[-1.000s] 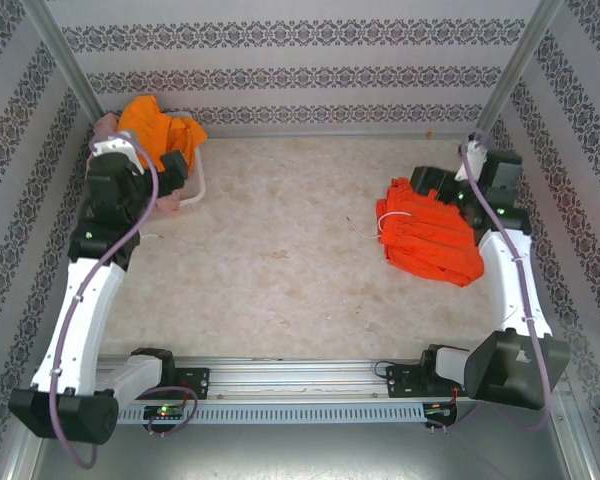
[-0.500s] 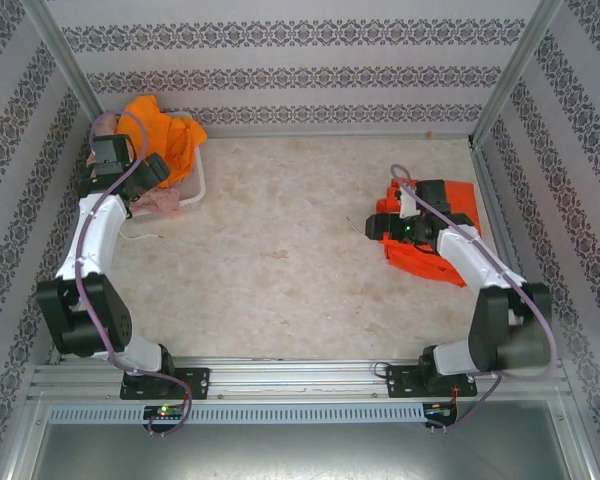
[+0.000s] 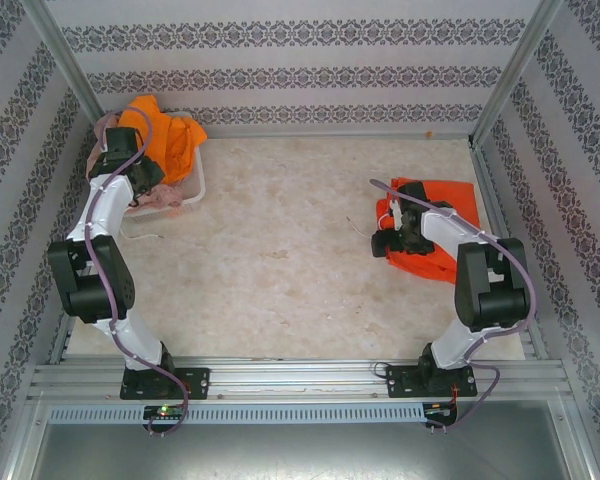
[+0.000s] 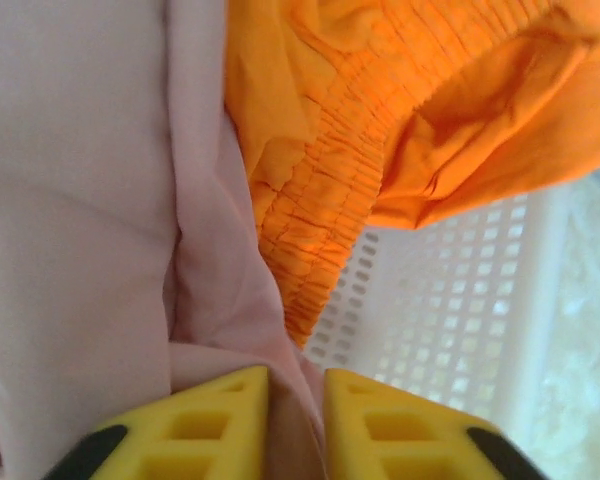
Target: Fold and stack the shorts
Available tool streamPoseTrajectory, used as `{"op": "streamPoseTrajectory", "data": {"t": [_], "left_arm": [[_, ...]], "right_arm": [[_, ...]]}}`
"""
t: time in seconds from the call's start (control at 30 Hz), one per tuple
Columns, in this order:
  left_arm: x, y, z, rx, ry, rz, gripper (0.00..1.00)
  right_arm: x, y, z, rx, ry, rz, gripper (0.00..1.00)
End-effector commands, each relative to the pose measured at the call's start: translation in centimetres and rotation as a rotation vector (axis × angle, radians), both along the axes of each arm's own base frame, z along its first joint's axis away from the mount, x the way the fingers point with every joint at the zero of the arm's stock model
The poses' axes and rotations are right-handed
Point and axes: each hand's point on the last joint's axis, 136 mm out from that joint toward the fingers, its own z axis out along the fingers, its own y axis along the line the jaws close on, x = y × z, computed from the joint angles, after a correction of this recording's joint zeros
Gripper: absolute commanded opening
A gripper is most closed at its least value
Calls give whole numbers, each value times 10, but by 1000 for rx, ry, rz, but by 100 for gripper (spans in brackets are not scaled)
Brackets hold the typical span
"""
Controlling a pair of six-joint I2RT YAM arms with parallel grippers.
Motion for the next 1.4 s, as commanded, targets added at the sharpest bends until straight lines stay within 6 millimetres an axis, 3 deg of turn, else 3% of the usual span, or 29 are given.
{"op": "streamPoseTrajectory", "data": {"t": [0.0, 0.03, 0.13, 0.47, 0.63, 0.77, 0.87, 1.03, 1.13, 1.23, 1.37], "left_arm": [[1, 8, 16, -5, -32, 25, 5], [1, 8, 23, -2, -51, 28, 0], [1, 8, 53, 10, -131, 30, 0], [-20, -3, 203, 71, -460, -6, 0], [-43, -11, 273, 116, -603, -29, 0], [-54, -21, 315, 120, -679, -70, 0], [-64, -29, 344, 113, -744, -99, 0], [-94, -32, 409, 197, -894, -93, 0], [-117, -34, 451, 245, -994, -82, 0], [-137, -39, 485, 248, -1092, -79, 0], [-151, -65, 519, 110, -1241, -177, 0]], "right_arm": [[-9, -26, -3, -169, 66, 17, 98], [-10, -29, -4, -192, 76, 25, 98], [-16, -43, -7, -268, 105, 34, 98], [-34, -69, -17, -412, 192, 42, 98], [-34, -72, -15, -403, 180, 24, 98], [-29, -52, -5, -290, 125, 10, 98], [-18, -28, 21, -151, 10, 6, 98], [-5, 8, 91, 64, -255, 43, 98], [-6, 17, 128, 111, -402, 73, 98], [-10, 25, 153, 154, -515, 114, 98], [-19, 35, 181, 227, -650, 145, 98]]}}
